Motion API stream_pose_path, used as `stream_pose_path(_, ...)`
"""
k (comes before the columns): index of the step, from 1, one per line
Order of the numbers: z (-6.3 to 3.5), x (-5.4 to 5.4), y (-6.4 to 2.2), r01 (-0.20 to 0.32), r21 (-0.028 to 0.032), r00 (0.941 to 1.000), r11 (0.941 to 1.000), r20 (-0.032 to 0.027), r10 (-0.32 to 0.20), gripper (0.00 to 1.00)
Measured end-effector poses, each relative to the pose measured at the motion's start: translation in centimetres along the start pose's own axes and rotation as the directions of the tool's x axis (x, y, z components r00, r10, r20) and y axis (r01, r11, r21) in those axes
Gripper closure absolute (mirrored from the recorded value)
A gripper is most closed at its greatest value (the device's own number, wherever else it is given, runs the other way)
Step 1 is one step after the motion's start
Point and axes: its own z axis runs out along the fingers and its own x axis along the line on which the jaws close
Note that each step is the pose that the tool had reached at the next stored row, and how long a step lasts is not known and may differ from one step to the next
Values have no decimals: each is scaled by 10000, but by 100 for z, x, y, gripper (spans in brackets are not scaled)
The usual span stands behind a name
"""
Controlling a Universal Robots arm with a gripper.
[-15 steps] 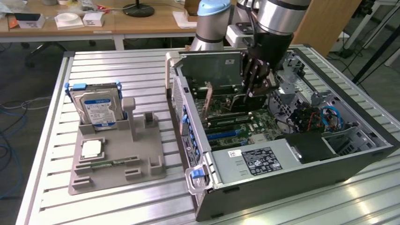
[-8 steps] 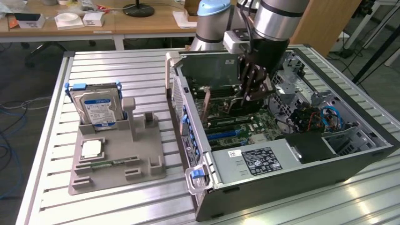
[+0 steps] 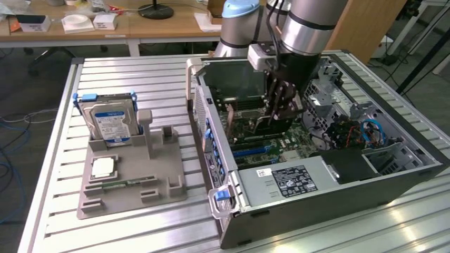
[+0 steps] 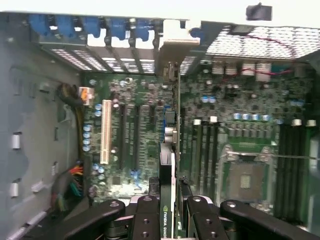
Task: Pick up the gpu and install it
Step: 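Insert the gpu into the slot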
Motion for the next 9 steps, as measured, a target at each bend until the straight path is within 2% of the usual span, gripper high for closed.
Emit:
stream_pose_path(3,43,105,1,7,3,10000,10000,5,-7,74)
stream_pose_path(7,56,99,-1,7,1,10000,10000,0,-7,74)
stream_pose_path(9,65,65,-7,8,15,10000,10000,21,-8,74)
